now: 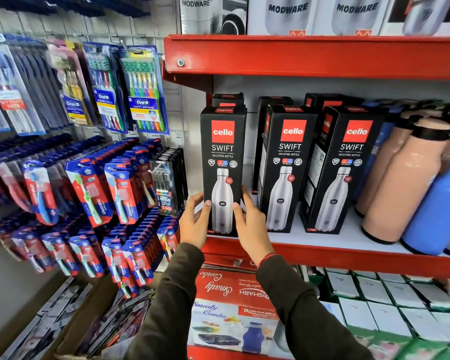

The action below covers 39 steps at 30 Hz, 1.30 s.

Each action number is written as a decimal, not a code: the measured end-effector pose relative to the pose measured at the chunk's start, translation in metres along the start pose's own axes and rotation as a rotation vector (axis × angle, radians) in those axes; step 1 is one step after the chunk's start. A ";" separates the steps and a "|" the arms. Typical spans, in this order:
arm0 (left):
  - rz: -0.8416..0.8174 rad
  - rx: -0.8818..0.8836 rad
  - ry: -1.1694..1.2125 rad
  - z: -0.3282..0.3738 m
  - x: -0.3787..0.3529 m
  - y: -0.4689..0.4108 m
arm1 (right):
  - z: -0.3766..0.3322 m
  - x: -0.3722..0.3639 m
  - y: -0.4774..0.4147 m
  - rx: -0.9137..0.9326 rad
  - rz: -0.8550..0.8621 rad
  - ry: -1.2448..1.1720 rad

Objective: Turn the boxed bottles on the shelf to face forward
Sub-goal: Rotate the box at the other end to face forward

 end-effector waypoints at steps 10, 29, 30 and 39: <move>0.009 -0.024 -0.036 0.011 0.009 0.025 | -0.013 0.012 0.026 0.008 -0.045 -0.033; 0.044 -0.422 -0.114 0.046 -0.066 0.079 | 0.011 0.091 0.032 0.026 0.348 -0.056; -0.034 -0.393 -0.103 0.047 -0.079 0.078 | 0.015 0.093 0.027 0.002 0.327 -0.053; -0.118 0.167 -0.019 0.020 -0.143 0.041 | 0.050 0.097 -0.001 -0.216 0.243 -0.118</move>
Point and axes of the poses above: each hand's wrist, its own y-axis away from the middle knuckle, its own x-axis out of the back of the hand, z = x × y, the point moved 2 cm from there along -y, towards the middle knuckle, and after that the axes turned 7 degrees about y, right-handed, at the moved point
